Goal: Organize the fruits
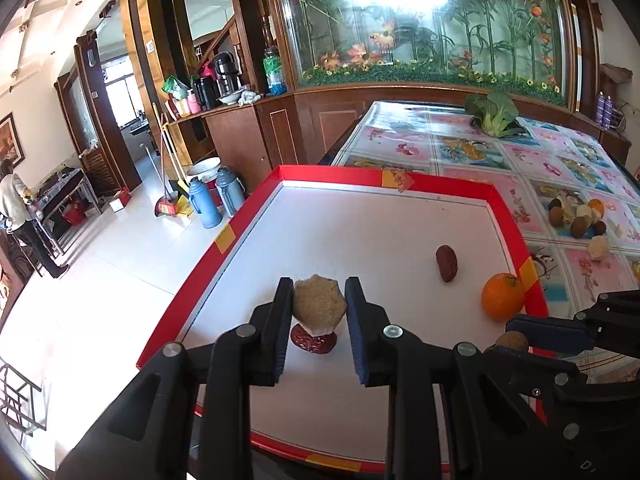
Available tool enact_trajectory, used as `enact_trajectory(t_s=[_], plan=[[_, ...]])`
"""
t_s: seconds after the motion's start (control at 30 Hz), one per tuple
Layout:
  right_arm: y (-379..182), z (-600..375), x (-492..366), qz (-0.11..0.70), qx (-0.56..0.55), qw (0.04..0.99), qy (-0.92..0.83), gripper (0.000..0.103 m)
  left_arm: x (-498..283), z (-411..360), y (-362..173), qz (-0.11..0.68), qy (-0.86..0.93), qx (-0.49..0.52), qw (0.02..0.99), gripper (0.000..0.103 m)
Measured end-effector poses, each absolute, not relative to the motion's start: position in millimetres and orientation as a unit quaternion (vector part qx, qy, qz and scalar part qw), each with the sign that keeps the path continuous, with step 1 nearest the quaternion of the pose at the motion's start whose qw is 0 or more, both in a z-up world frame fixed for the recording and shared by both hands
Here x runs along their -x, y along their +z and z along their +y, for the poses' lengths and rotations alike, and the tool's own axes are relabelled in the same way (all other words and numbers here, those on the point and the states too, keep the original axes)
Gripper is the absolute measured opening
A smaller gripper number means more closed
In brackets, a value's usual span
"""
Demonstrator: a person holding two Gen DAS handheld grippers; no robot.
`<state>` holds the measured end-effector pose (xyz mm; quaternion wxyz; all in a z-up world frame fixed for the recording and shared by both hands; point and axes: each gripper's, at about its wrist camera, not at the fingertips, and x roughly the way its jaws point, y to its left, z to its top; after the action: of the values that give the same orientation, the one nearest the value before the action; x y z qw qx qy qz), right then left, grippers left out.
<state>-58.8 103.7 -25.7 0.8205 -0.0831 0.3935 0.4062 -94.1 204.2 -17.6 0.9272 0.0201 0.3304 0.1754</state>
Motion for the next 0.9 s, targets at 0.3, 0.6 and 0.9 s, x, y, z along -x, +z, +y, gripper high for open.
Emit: enact_trajectory(t_s=[0.3,0.6,0.9], plan=[[-37,106,51,0.408,0.085,0.817,0.4,0.021,87,207,-31,0.35,0.185,-0.027,0.918,0.028],[-33,97,49,0.406,0.078,0.817,0.401,0.022,83,202,-36,0.362,0.199,-0.043,0.91,0.057],[-1,25,37,0.345,-0.016,0.853,0.39,0.031,92,180,-9,0.331,0.207,-0.074,0.918,0.082]])
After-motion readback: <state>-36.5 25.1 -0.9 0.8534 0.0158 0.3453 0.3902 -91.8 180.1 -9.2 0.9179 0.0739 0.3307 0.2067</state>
